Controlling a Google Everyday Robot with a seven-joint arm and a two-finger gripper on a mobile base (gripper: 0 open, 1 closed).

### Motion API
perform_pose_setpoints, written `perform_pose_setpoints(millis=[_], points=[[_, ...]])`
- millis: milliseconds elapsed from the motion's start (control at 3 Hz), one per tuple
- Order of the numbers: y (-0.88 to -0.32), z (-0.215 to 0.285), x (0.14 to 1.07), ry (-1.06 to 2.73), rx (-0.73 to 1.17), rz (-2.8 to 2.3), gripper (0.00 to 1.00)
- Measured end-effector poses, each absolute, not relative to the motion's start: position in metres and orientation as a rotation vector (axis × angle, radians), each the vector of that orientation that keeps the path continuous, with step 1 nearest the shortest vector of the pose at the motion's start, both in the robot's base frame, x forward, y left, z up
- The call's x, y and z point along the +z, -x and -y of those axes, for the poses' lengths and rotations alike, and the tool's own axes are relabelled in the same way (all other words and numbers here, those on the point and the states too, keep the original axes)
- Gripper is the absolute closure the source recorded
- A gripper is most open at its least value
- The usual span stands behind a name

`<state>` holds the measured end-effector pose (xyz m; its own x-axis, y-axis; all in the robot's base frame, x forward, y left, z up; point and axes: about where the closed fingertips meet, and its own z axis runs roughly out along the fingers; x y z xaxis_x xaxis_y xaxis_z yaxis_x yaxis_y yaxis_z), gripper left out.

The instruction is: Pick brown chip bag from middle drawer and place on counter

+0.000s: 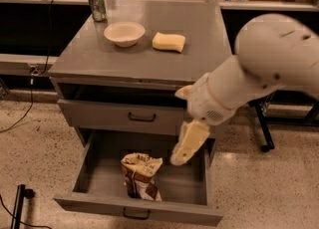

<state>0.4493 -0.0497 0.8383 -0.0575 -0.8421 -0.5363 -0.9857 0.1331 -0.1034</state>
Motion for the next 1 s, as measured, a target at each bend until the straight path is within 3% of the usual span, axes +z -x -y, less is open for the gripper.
perform_pose_setpoints(millis=[333, 1000], points=[[-0.449, 0.011, 0.768, 1.798, 0.428, -1.880, 0.00], [-0.463, 0.006, 0.769, 1.745, 0.385, -1.859, 0.00]])
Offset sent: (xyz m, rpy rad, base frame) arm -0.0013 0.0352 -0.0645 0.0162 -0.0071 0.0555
